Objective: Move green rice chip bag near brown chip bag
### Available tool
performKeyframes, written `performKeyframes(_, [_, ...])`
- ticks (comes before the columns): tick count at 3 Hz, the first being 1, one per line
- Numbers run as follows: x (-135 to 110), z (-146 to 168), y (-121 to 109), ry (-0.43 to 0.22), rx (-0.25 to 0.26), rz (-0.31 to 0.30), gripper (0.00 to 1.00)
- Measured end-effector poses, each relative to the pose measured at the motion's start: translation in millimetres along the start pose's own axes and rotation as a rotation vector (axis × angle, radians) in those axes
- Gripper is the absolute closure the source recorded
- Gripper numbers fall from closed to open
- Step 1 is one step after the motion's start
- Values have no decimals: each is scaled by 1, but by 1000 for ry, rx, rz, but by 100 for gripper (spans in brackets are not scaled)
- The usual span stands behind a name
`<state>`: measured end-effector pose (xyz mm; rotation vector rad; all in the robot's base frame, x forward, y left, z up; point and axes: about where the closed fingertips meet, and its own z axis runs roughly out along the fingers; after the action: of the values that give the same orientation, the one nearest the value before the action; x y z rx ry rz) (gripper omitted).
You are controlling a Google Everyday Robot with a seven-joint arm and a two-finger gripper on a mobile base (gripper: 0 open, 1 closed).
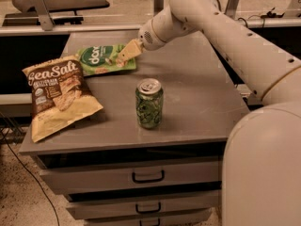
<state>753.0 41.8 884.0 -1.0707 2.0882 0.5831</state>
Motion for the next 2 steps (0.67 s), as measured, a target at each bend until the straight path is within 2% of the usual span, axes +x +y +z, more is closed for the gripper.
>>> performKeyframes(1, [4,-9,-3,25,-1,-19,0])
performKeyframes(2, [19,-69,-24,27,105,-95,0])
